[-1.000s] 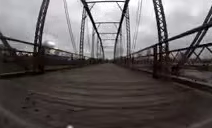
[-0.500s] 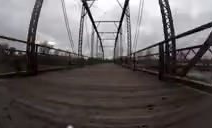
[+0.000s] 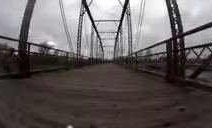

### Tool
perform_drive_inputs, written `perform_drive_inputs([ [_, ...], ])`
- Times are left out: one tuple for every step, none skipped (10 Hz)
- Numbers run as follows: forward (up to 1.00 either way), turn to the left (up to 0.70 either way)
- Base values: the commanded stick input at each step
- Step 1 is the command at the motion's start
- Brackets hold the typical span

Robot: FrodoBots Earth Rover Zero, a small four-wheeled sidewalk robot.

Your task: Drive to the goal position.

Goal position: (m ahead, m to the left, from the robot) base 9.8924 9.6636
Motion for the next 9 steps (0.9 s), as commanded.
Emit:
perform_drive_inputs([
  [1.0,0.0],
  [1.0,0.0],
  [1.0,0.0],
  [1.0,0.0],
  [1.0,0.0],
  [1.0,0.0],
  [1.0,0.0],
  [1.0,0.0],
  [1.0,0.0],
])
